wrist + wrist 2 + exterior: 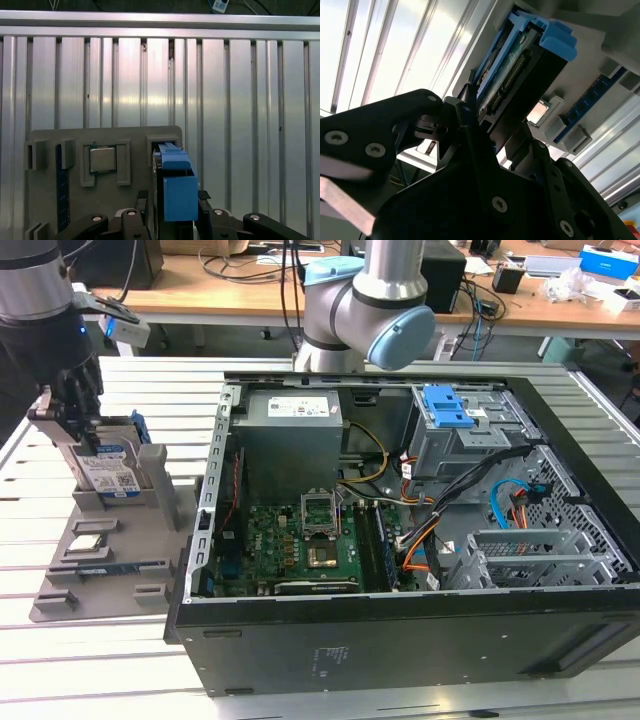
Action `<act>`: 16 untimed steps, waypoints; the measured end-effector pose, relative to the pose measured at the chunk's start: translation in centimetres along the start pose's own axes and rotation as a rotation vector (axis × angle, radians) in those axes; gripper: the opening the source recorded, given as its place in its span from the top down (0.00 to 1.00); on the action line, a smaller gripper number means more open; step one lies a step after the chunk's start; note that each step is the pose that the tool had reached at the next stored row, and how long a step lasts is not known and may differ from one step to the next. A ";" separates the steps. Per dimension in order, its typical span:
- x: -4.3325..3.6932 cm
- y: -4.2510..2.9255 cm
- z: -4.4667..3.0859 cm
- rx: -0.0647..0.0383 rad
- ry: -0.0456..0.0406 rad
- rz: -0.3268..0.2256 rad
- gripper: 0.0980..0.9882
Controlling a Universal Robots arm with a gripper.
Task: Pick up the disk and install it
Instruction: 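Pick up the disk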
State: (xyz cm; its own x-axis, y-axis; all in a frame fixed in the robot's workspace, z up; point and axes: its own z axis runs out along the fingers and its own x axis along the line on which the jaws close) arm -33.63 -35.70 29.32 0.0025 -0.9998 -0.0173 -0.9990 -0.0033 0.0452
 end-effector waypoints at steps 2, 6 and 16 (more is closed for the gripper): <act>0.00 -0.01 0.11 0.000 -0.0002 0.000 0.57; 0.00 0.00 0.18 0.000 0.0000 0.000 0.57; 0.00 -0.01 0.22 0.000 0.0000 0.000 0.70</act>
State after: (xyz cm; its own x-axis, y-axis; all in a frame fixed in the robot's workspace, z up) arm -33.63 -35.70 29.09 0.0025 -0.9998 -0.0173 -0.9990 -0.0033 0.0451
